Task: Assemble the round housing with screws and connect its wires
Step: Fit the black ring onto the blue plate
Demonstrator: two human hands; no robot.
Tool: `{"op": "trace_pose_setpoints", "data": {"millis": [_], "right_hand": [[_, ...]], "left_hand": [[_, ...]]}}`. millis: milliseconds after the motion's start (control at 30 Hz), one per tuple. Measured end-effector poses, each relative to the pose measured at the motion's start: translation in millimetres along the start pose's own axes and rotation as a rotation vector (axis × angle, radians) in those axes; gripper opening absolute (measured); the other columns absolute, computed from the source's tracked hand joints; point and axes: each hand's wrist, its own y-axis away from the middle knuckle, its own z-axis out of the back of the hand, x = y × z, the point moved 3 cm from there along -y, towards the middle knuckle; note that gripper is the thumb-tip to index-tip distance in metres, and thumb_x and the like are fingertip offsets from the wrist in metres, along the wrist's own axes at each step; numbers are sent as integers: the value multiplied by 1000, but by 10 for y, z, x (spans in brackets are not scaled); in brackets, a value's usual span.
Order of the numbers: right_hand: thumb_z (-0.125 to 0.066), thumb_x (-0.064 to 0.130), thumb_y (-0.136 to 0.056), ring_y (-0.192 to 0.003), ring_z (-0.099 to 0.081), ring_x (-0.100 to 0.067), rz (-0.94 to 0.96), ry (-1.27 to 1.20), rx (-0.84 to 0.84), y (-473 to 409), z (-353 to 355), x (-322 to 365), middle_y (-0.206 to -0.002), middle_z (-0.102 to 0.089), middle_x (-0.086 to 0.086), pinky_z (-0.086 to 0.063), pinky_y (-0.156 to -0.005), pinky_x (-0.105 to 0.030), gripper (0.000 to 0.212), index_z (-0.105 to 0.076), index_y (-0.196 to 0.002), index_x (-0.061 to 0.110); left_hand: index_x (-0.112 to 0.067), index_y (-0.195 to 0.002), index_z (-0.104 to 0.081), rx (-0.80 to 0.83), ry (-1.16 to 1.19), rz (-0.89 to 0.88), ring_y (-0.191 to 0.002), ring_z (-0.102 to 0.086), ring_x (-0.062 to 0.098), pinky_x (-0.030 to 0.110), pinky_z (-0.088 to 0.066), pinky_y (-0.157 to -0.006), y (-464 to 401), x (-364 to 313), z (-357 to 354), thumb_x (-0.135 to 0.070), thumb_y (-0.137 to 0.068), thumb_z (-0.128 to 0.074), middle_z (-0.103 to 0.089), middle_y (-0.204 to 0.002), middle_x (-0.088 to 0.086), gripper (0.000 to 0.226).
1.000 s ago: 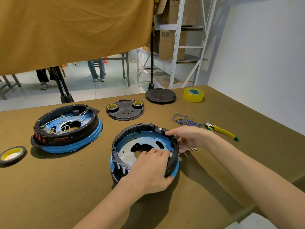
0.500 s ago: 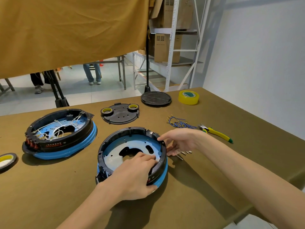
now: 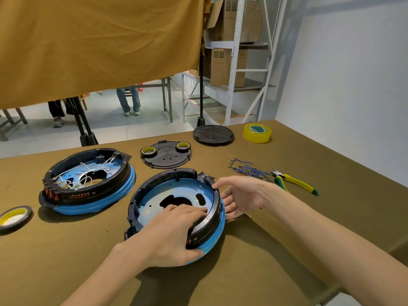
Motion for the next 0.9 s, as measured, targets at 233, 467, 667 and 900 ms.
{"op": "trace_pose_setpoints", "data": {"millis": [233,467,667,900], "right_hand": [[-85,38,-68,-89,-74,-30,47,-118,-22,-34,-137,-123,-105,-74,-17,-61,-82,-40,80,-54,-131,-2],[-93,30,-58,-97,-74,-33,72,-307,-53,69,-330,-125,-119,-72,-20,-62,-84,-43,86,-56,-128,-4],[-100,32,-55,-95,-76,-37,95,-389,-83,156,-474,-115,-108,-76,-22,-61,-81,-47,93,-52,-129,2],[-93,37,-69,-109,-70,-32,101,-567,106,297,-578,-104,-109,-75,-16,-39,-116,-47,88,-45,-130,-5]], "left_hand": [[-31,-160,-21,-214,-20,187,-135,-50,11,32,-34,-115,-114,-225,225,-81,-83,-53,-52,-149,-16,97],[-23,-151,-32,-381,-172,311,-126,-51,15,34,-40,-108,-239,-585,183,-71,-83,-65,-52,-136,-7,89],[-15,-151,-29,-276,-412,433,-125,-51,30,46,-40,-110,-155,-579,190,-41,-83,-78,-52,-138,7,88],[-9,-128,-53,-480,-407,329,-99,-57,28,44,-50,-94,-14,-428,398,-29,-61,-85,-60,-112,8,77]]}}
